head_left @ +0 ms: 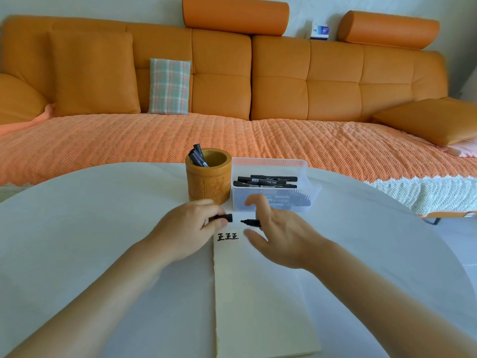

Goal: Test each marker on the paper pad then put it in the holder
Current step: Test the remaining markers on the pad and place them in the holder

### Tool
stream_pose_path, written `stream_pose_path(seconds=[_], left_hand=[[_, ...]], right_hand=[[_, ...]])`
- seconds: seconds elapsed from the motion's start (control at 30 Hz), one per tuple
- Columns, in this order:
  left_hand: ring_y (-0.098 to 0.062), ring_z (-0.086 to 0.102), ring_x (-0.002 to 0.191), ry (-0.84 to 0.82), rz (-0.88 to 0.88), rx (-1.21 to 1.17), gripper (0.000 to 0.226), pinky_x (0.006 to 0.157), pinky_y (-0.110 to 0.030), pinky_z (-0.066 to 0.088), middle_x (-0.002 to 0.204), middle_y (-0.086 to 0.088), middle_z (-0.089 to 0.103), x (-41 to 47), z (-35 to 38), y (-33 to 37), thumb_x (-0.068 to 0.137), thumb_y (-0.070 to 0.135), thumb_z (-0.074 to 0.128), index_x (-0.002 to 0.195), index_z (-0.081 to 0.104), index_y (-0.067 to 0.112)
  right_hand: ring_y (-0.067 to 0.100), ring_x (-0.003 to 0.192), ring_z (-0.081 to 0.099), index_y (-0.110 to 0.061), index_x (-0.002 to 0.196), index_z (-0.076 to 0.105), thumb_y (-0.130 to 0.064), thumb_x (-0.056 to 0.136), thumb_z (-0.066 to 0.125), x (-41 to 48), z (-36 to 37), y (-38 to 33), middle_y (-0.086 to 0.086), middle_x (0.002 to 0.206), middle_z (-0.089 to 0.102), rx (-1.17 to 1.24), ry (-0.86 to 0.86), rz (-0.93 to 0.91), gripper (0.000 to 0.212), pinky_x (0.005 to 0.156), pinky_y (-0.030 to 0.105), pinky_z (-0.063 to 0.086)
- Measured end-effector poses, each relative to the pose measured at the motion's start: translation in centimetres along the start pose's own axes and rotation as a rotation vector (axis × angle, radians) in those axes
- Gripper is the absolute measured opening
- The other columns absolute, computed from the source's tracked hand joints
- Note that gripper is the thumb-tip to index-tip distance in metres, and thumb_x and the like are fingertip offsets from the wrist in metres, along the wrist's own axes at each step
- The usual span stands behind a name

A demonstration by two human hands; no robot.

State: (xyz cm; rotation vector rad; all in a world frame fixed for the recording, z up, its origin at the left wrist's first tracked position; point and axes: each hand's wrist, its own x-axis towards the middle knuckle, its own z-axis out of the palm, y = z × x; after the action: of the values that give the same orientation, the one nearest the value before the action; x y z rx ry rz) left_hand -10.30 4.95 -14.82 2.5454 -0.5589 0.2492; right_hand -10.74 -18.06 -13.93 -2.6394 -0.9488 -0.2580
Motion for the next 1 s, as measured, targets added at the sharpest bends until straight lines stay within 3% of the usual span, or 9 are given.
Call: stream_pose_path(seconds=[0.1, 0.23, 0.33, 0.43, 0.57, 0.63, 0.73, 0.83, 1.0], left_hand=[[-0.004, 0.054, 0.079, 0.060, -0.039, 0.012, 0.018, 0.067, -0.028, 0.048, 0.087, 0.018, 0.054, -0.1, -0.5, -1.1, 0.094, 0.039, 0.059, 0.107, 0.069, 0.031], [-0.004, 0.056, 0.083, 0.021, -0.087, 0.003, 0.017, 0.071, -0.031, 0.052, 0.090, 0.020, 0.059, -0.2, -0.2, -1.4, 0.090, 0.043, 0.064, 0.105, 0.070, 0.038], [-0.004, 0.055, 0.084, -0.020, -0.109, -0.007, 0.017, 0.071, -0.029, 0.051, 0.090, 0.021, 0.060, -0.4, 0.3, -1.1, 0.087, 0.046, 0.067, 0.101, 0.072, 0.039], [-0.005, 0.055, 0.085, -0.041, -0.115, -0.032, 0.014, 0.072, -0.032, 0.051, 0.090, 0.020, 0.060, -0.6, 0.3, -1.2, 0.086, 0.045, 0.068, 0.099, 0.073, 0.041], [-0.002, 0.053, 0.086, -0.045, -0.109, 0.017, 0.014, 0.071, -0.030, 0.050, 0.090, 0.022, 0.059, -0.7, 0.3, -1.7, 0.086, 0.048, 0.067, 0.098, 0.073, 0.044], [-0.002, 0.051, 0.087, -0.029, -0.102, 0.071, 0.016, 0.070, -0.028, 0.050, 0.089, 0.022, 0.058, -0.8, 0.3, -1.9, 0.085, 0.050, 0.066, 0.098, 0.072, 0.042], [-0.002, 0.050, 0.087, -0.040, -0.101, 0.095, 0.015, 0.071, -0.029, 0.050, 0.090, 0.020, 0.059, -0.8, 0.1, -2.2, 0.085, 0.048, 0.065, 0.097, 0.072, 0.041], [-0.001, 0.048, 0.092, -0.071, -0.096, 0.075, 0.016, 0.078, -0.028, 0.049, 0.094, 0.019, 0.058, -0.9, 0.5, -2.4, 0.086, 0.046, 0.063, 0.099, 0.070, 0.039], [0.001, 0.045, 0.105, -0.090, -0.104, -0.048, 0.038, 0.092, -0.025, 0.044, 0.104, 0.022, 0.050, -0.9, 1.7, -1.7, 0.087, 0.056, 0.061, 0.118, 0.061, 0.034]], right_hand=[[0.024, 0.066, 0.044, -0.027, 0.102, 0.030, -0.004, 0.092, 0.038, 0.1, -0.8, 0.6, 0.001, 0.075, 0.046, 0.192, -0.036, 0.062, 0.027, 0.063, 0.041, 0.045], [0.016, 0.079, 0.055, -0.036, 0.081, 0.050, 0.003, 0.095, 0.040, 0.6, -0.8, 0.8, -0.003, 0.092, 0.053, 0.386, -0.025, 0.148, 0.043, 0.071, 0.031, 0.051], [0.015, 0.088, 0.066, -0.029, 0.093, 0.072, 0.000, 0.100, 0.044, 0.8, -0.8, 0.9, 0.000, 0.103, 0.063, 0.714, -0.017, 0.277, 0.041, 0.080, 0.032, 0.058], [0.014, 0.090, 0.067, -0.018, 0.119, 0.068, 0.011, 0.098, 0.038, 1.0, -1.0, 1.1, 0.006, 0.106, 0.063, 0.948, -0.008, 0.372, 0.047, 0.084, 0.027, 0.055], [0.016, 0.093, 0.065, -0.023, 0.131, 0.059, 0.013, 0.089, 0.055, 0.3, -0.9, 1.5, 0.005, 0.105, 0.059, 0.776, -0.079, 0.233, 0.056, 0.088, 0.032, 0.055], [0.019, 0.085, 0.062, -0.018, 0.124, 0.061, -0.005, 0.089, 0.068, 0.0, -0.6, 1.3, 0.007, 0.094, 0.056, 0.828, -0.104, 0.157, 0.038, 0.082, 0.031, 0.054], [0.021, 0.071, 0.056, -0.012, 0.100, 0.067, -0.022, 0.094, 0.061, 0.1, 0.0, 0.6, 0.017, 0.083, 0.055, 1.026, -0.052, 0.301, 0.013, 0.063, 0.030, 0.043], [0.026, 0.059, 0.055, -0.013, 0.098, 0.067, -0.006, 0.094, 0.054, 0.4, 0.7, 0.6, 0.010, 0.076, 0.061, 1.035, 0.014, 0.415, 0.015, 0.050, 0.024, 0.037], [0.022, 0.051, 0.056, -0.009, 0.084, 0.061, -0.004, 0.081, 0.067, 1.0, 1.3, 0.7, 0.012, 0.066, 0.062, 0.964, 0.046, 0.482, 0.008, 0.047, 0.026, 0.037]])
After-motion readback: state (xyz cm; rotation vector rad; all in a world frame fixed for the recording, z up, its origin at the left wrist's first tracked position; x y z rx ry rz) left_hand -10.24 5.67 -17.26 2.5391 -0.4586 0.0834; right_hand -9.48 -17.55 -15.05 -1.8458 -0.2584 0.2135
